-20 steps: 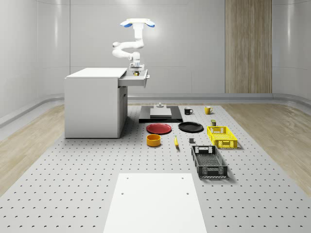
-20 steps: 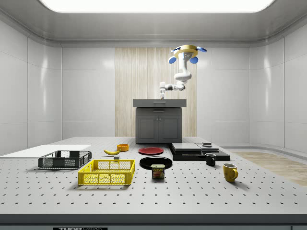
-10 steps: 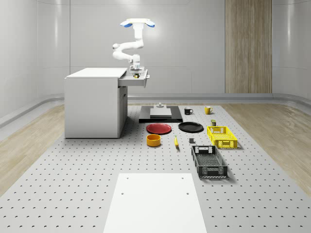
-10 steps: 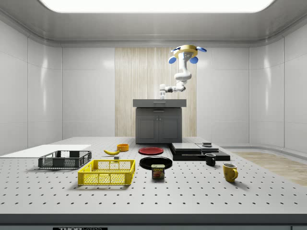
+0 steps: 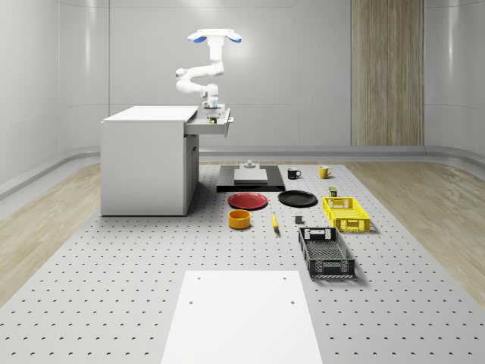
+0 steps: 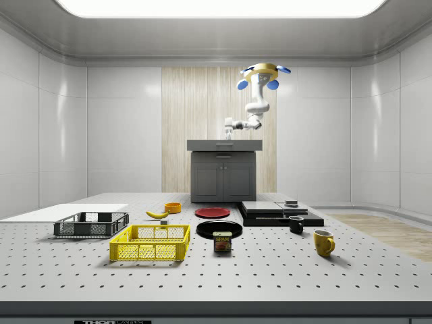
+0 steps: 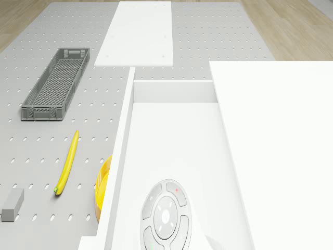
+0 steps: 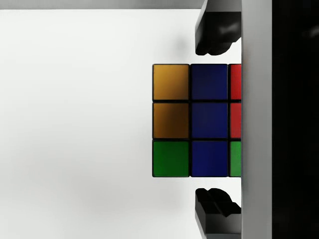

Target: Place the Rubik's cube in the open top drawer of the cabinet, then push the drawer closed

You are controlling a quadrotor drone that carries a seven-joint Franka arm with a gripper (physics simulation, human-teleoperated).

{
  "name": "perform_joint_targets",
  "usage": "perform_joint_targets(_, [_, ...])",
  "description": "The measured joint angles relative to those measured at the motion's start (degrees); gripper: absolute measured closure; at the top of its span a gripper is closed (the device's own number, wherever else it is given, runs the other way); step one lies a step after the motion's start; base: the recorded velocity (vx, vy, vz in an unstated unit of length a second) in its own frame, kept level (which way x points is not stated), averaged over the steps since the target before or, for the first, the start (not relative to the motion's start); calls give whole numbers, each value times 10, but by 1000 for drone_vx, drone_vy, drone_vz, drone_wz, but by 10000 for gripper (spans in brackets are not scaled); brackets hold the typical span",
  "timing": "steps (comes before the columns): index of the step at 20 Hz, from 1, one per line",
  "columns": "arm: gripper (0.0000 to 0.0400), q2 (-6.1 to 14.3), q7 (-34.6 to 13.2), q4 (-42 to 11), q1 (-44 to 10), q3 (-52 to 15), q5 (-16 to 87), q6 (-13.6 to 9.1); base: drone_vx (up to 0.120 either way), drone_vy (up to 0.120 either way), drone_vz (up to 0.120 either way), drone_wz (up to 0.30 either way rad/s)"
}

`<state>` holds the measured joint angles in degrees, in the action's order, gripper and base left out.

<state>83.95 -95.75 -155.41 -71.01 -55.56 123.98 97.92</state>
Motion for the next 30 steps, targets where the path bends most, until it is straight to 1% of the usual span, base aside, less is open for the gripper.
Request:
perform_joint_targets(3, [2,1,1,-14,9,-20,-17,-14,0,0,0,0])
perform_joint_targets(6, [1,1,2,-26,16,-39,-34,-26,0,0,107,0])
perform_joint_targets(10, [0,0,3,-35,21,-54,-48,-36,-120,120,120,0])
perform_joint_targets(14, [0,-2,4,-39,24,-61,-54,-42,-110,120,110,0])
perform_joint_targets(30, [0,-7,6,-42,29,-65,-56,-49,0,120,0,0])
